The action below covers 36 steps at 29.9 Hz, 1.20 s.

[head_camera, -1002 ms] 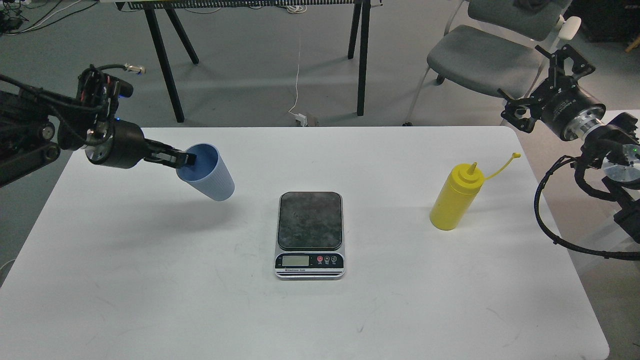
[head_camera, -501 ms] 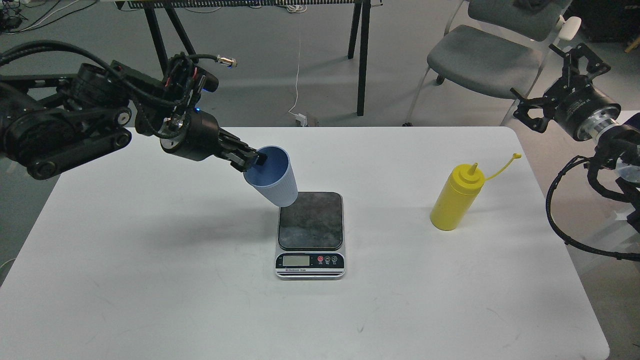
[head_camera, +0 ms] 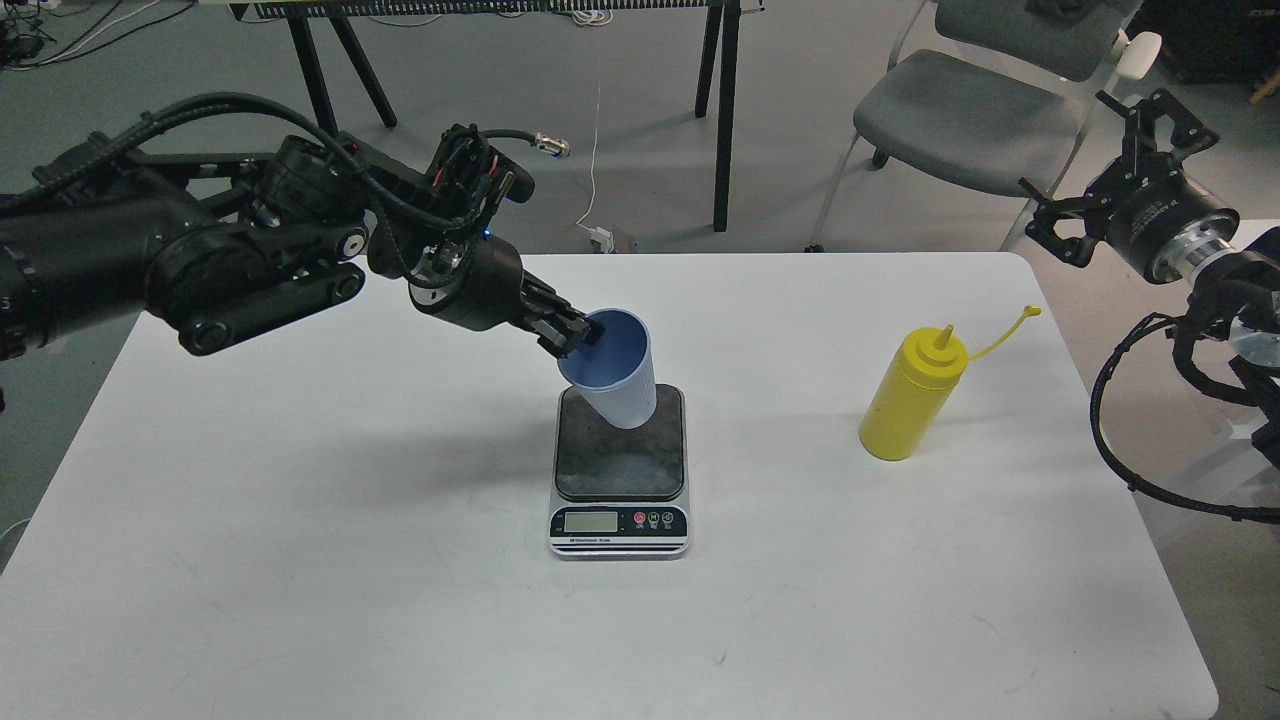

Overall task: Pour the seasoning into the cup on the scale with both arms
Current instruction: 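Carry the blue cup with the left gripper onto the scale, then open the left gripper and lift it away from the cup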

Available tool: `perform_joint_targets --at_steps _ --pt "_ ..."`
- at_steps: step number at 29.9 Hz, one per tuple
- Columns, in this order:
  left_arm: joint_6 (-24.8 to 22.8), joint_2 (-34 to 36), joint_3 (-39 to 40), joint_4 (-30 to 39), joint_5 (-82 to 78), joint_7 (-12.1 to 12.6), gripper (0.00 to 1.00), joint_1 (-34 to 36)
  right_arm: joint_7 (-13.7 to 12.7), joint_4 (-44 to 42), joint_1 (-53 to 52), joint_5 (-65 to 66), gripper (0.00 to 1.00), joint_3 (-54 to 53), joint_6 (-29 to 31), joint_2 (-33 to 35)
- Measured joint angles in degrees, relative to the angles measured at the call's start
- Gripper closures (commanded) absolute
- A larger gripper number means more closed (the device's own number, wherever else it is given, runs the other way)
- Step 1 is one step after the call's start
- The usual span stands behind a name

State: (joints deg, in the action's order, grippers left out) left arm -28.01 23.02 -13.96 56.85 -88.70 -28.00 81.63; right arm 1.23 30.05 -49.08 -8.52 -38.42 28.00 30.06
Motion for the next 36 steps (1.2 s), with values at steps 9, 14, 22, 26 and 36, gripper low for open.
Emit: perform_joint_targets --at_steps 9,14,22,26,36 --pt "0.0 -5.3 -1.2 -5.5 0.0 0.0 1.0 -0.5 0.0 -0.1 0.0 0.0 0.01 0.0 0.0 -0.1" --pt "0.0 -6.9 -1.5 -7.5 0.0 0.0 0.99 -1.7 0.0 -0.1 0.5 0.0 0.01 0.0 0.0 0.0" --pt "0.0 -9.0 -1.5 -12.1 -0.5 0.0 0.99 -5.2 0.0 0.0 0.7 0.0 0.01 0.0 0.0 -0.1" --pt "0.0 -9.2 -1.4 -12.4 -0.5 0.0 0.98 -5.3 0.0 0.0 0.7 0.0 0.01 0.0 0.0 -0.4" --pt "0.0 -9.4 -1.3 -12.4 -0.1 0.0 0.9 -5.3 0.1 0.0 0.9 0.0 0.01 0.0 0.0 -0.6"
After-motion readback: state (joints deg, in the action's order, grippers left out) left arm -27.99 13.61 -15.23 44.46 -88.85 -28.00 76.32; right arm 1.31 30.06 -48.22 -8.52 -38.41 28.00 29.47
